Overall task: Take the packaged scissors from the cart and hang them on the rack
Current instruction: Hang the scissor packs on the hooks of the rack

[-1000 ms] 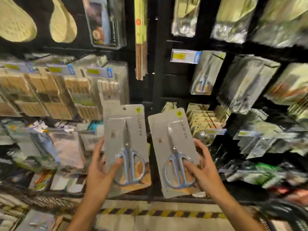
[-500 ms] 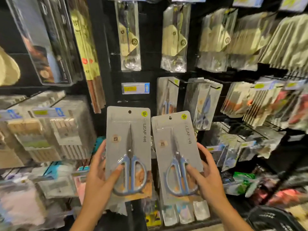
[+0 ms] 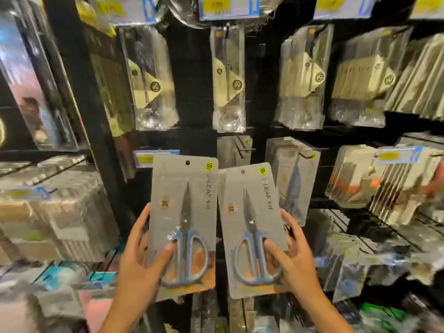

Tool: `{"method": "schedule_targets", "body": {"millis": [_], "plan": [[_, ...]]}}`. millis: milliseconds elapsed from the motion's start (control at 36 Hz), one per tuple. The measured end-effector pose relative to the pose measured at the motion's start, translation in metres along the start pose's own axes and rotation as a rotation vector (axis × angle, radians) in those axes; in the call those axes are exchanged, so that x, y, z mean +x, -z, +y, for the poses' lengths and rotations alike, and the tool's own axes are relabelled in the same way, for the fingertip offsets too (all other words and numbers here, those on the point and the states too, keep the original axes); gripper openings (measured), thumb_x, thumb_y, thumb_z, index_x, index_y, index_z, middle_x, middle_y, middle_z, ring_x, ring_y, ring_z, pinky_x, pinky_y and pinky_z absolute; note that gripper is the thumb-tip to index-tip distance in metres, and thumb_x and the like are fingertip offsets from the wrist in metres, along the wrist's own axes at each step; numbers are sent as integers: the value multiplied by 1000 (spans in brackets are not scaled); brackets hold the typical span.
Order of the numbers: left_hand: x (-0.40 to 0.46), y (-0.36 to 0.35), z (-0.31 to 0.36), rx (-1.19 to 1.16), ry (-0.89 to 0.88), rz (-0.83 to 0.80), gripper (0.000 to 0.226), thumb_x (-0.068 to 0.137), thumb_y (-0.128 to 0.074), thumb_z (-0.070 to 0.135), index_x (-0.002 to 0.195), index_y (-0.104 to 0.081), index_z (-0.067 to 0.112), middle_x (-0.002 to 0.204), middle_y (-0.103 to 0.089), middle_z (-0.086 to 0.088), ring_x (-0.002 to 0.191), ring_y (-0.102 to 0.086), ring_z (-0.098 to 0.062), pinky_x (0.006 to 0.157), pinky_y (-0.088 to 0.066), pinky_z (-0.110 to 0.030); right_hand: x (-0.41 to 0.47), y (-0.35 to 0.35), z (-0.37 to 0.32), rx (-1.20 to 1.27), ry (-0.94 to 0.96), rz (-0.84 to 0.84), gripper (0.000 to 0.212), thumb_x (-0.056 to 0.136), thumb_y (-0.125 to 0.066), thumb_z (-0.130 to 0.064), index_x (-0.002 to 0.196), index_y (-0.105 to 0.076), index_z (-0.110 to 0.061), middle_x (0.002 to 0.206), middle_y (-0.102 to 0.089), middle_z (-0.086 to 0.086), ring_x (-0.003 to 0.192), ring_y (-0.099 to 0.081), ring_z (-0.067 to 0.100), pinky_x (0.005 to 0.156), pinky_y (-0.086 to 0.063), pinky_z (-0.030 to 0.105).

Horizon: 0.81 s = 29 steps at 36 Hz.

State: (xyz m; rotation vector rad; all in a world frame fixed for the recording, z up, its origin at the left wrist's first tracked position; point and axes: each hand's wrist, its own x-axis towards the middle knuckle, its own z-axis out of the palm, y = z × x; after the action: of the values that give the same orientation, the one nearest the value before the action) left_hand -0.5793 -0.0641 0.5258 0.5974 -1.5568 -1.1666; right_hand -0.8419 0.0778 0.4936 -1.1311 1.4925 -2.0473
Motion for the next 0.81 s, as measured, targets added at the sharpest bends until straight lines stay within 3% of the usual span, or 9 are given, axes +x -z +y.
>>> {"method": "schedule_targets", "body": {"millis": [111,222,333,389,500,556,667,750,806], "plan": [[3,-15,-1,35,-40,52,81,85,-77,20,147,-42,61,135,-60,37,118,-62,11,79,-54,-6,23,11,4,9,17,-37,65,88,-72,-16,143,-47,-42,137,-64,-16,121,-66,10,87,-59,21],[5,-21,-4,34,-43,89,82,85,-76,21,148,-41,60,138,-61,31,122,-63,5,82,-55,-9,41,15,7,23,31,-66,68,88,-71,-17,147,-44,-35,133,-66,-20,120,-66,8,86,-58,20],[15,-26,-4,61,-64,82,81,86,-76,23,149,-40,60,135,-62,33,119,-64,7,79,-55,-8,57,15,15,55,27,-87,71,85,-74,-23,148,-44,-39,130,-67,-23,118,-67,5,86,-58,18],[19,-28,-5,73,-58,80,82,86,-77,24,149,-39,60,133,-62,35,118,-64,8,78,-54,-7,60,13,21,81,-6,-99,71,83,-76,-27,144,-46,-46,130,-67,-21,120,-67,9,89,-59,24],[26,-30,-9,81,-72,91,83,84,-78,27,149,-39,61,133,-62,36,118,-64,9,78,-52,-5,64,9,31,91,-34,-121,74,80,-79,-36,144,-43,-51,134,-67,-12,124,-66,17,105,-51,48],[30,-32,-12,82,-76,85,82,84,-77,26,149,-40,59,135,-62,33,120,-64,5,83,-53,-7,66,10,36,79,-34,-121,76,83,-77,-33,146,-40,-52,135,-67,-10,124,-66,18,107,-50,50],[40,-36,-13,103,-107,81,82,84,-78,26,150,-39,58,140,-61,29,125,-63,1,92,-54,-12,74,6,42,58,9,-118,75,90,-72,-25,148,-36,-57,143,-59,-17,129,-61,10,98,-57,33],[47,-35,-15,97,-123,70,83,87,-81,27,151,-38,57,144,-60,24,128,-62,-3,94,-54,-15,81,2,48,-2,64,-109,74,96,-67,-17,151,-34,-53,149,-46,-34,124,-57,-10,87,-53,11],[51,-35,-14,83,-131,61,82,88,-82,33,152,-37,56,146,-58,24,129,-61,-3,91,-55,-14,87,0,53,-85,96,-89,73,100,-63,-16,155,-29,-50,147,-39,-45,120,-54,-18,84,-51,5]]}}
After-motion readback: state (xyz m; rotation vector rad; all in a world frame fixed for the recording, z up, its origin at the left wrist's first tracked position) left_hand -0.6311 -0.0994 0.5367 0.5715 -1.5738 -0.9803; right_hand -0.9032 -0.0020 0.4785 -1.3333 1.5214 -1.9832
